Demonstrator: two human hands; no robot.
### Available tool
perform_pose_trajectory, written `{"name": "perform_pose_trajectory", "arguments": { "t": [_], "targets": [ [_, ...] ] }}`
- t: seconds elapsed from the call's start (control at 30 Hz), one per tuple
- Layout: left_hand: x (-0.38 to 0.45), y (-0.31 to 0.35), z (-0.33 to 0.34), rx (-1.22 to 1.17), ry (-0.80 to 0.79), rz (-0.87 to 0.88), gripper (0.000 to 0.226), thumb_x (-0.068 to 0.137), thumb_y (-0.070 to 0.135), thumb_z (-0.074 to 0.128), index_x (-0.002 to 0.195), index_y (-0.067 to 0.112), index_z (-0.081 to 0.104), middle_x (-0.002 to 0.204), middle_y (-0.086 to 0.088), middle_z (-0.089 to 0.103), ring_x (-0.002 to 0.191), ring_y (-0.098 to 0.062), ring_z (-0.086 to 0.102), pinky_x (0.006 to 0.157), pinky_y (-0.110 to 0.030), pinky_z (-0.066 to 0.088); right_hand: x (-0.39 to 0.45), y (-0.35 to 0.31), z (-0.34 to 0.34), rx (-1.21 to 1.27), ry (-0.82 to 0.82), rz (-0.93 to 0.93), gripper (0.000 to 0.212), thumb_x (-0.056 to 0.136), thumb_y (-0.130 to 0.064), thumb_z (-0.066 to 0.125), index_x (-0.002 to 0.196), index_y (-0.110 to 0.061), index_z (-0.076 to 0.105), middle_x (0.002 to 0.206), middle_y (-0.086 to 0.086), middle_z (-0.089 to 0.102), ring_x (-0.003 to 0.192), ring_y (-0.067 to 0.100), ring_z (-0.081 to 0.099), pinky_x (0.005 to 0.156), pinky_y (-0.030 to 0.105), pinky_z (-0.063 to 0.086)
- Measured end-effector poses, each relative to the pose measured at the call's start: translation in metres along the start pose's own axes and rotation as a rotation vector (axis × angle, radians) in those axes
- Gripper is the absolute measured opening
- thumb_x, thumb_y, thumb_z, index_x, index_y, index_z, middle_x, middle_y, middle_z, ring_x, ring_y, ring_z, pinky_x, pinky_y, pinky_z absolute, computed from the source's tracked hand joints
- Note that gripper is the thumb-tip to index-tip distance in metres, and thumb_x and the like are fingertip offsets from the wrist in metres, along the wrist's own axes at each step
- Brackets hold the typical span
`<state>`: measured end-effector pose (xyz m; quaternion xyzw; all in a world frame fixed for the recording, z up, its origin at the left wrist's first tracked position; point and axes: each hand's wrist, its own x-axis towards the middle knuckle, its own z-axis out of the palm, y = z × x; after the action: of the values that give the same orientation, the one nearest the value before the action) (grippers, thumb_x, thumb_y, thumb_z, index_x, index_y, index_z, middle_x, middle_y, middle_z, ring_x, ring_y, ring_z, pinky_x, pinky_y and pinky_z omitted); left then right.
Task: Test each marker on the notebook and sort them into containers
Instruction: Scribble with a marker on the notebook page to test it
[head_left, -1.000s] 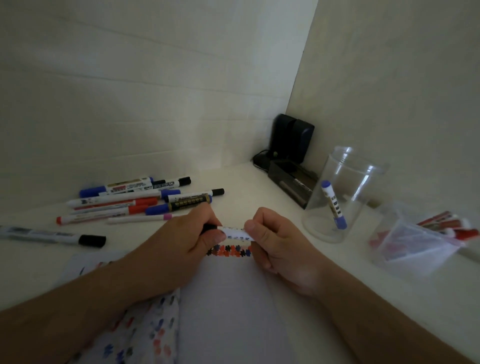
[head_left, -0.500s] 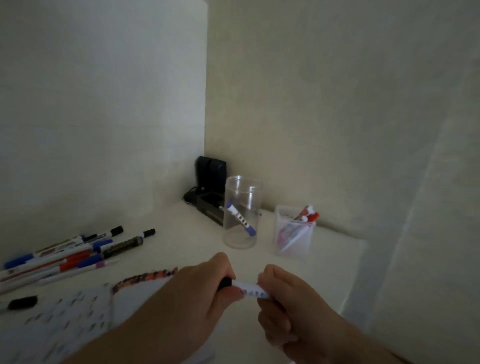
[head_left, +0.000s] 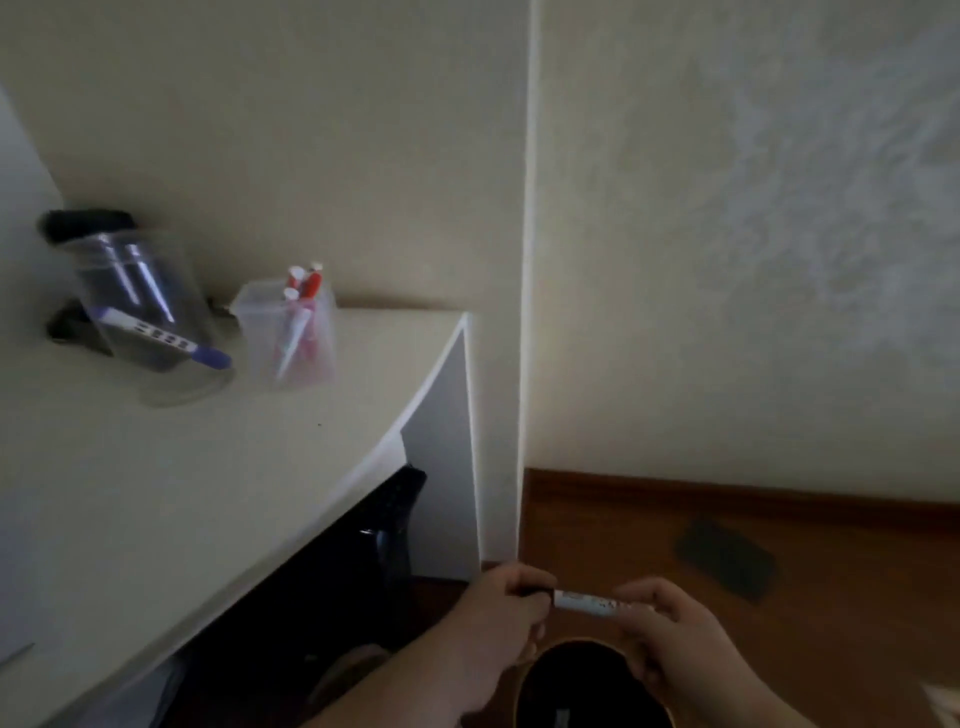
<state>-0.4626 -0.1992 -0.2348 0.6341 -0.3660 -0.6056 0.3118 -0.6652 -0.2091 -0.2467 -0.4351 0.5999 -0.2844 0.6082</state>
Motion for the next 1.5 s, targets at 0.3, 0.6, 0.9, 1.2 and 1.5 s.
{"name": "perform_pose_trajectory", "arguments": {
  "t": [0.3,0.6,0.9,1.2,1.5],
  "targets": [
    [0.062,-0.046,0.068,0.018,0.058,-0.330,0.033,0.097,-0.002,0.046,0.109,0.020,0.068,0.086,-0.011,0.067,0.066,-0.016,0.060,0.050,-0.022,0.048,0.044,0.102,-0.026,0.292,0.181,0.260,0.015,0.100,-0.006,0.057,0.112,-0.008,0.065,0.085,0.022,0.068,0.051,0.025,0.055,0.045,0.027,0.039],
    [0.035,-0.019,0.001,0.137,0.004,-0.188,0.033,0.095,0.007,0.056,0.123,0.025,0.060,0.098,-0.008,0.069,0.073,-0.015,0.064,0.063,-0.024,0.053,0.040,0.046,0.011,0.241,0.016,0.258,0.018,0.104,-0.009,0.054,0.122,-0.011,0.058,0.082,0.021,0.065,0.047,0.023,0.051,0.049,0.030,0.034],
    [-0.175,0.110,-0.206,0.221,0.197,0.543,0.025,0.101,0.008,0.057,0.119,0.023,0.066,0.084,-0.010,0.070,0.077,-0.018,0.069,0.071,-0.028,0.056,-0.059,-0.191,0.230,0.211,-0.653,-0.386,0.016,0.095,-0.006,0.060,0.095,-0.013,0.074,0.069,0.016,0.057,0.056,0.022,0.053,0.051,0.029,0.041],
    [-0.320,-0.006,-0.442,0.648,1.073,0.228,0.016,0.098,0.029,0.062,0.096,0.043,0.070,0.089,0.016,0.064,0.075,0.005,0.060,0.063,-0.019,0.043,-0.076,-0.238,0.483,-0.269,-0.899,-0.591,0.015,0.095,-0.005,0.061,0.103,-0.015,0.069,0.067,0.009,0.065,0.051,0.017,0.047,0.049,0.025,0.038],
    [-0.341,-0.072,-0.515,1.037,1.111,-0.047,0.017,0.095,0.034,0.067,0.109,0.043,0.067,0.098,0.017,0.048,0.100,-0.010,0.053,0.077,-0.018,0.038,-0.082,-0.221,0.579,-0.702,-0.851,-0.907,0.015,0.094,-0.017,0.067,0.089,-0.030,0.072,0.076,-0.005,0.073,0.055,0.000,0.065,0.054,0.013,0.046]
  ]
}}
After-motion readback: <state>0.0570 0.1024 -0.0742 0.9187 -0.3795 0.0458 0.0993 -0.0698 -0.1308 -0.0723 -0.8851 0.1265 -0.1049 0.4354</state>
